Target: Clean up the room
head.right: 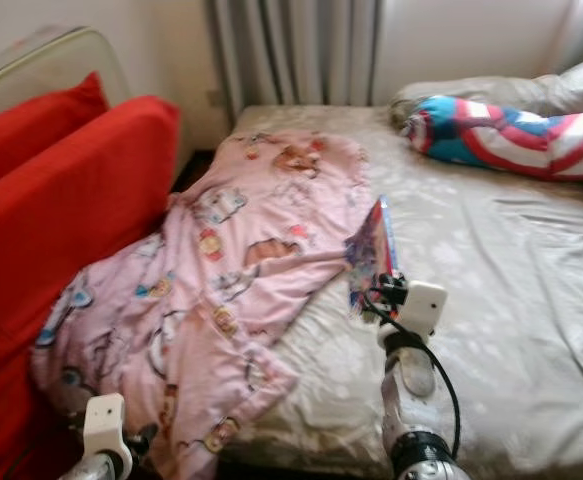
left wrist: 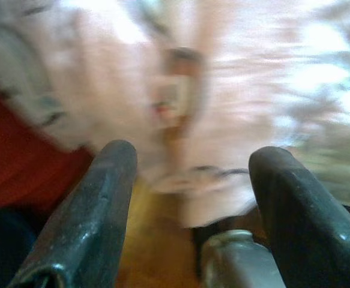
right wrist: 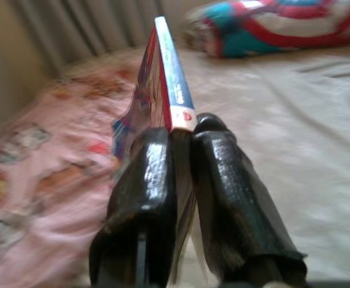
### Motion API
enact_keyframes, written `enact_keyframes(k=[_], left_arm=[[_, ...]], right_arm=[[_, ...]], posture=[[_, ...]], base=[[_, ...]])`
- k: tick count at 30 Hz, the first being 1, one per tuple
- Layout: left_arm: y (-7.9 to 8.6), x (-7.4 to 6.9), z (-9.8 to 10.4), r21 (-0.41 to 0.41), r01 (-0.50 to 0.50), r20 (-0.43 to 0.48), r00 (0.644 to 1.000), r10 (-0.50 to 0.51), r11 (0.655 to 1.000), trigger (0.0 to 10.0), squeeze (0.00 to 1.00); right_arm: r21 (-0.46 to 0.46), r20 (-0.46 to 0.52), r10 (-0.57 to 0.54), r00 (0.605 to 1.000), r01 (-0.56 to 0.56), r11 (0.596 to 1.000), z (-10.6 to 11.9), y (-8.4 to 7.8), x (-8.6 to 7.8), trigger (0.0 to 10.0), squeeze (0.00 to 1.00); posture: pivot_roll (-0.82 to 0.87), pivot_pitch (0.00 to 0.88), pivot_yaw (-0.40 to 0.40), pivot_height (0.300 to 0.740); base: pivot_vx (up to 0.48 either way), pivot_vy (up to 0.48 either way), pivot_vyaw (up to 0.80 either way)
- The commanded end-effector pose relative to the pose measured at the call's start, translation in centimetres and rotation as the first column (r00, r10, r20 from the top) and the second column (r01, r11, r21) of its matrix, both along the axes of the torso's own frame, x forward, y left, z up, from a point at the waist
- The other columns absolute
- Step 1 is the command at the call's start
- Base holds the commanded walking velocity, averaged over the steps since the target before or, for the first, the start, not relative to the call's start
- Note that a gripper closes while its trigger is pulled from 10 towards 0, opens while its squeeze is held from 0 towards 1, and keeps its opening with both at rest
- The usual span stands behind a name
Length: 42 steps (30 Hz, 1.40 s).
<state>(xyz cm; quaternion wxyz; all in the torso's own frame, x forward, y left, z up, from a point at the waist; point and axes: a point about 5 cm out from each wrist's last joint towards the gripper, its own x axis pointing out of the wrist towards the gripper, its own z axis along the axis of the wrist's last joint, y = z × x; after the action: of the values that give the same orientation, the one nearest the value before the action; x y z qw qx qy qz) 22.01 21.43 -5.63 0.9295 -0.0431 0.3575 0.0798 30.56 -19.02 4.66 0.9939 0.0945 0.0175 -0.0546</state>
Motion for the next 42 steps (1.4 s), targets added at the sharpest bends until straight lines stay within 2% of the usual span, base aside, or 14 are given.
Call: enact_keyframes(k=[1,42], left_arm=[[0.54,-0.95,-0.51,0.018,0.002,-0.041,0.999,-0.001,1.0,10.0,0.0],[-0.26,-1.14,-0.76,0.006,0.016,-0.041,0.999,-0.016,1.0,10.0,0.0]], right_arm=[[0.0,0.06,0.0,0.998,0.0,1.0,1.24,0.28,0.67,10.0,0.0],[-0.002,0.054,0.027,0.998,-0.027,1.0,0.96,0.79,0.4,10.0,0.0]], posture=[[0.0,0.049,0.045,0.74],[0.0,0.036,0.046,0.74]], base=[[0.0,-0.334,0.0],[0.0,-0.335,0.0]])
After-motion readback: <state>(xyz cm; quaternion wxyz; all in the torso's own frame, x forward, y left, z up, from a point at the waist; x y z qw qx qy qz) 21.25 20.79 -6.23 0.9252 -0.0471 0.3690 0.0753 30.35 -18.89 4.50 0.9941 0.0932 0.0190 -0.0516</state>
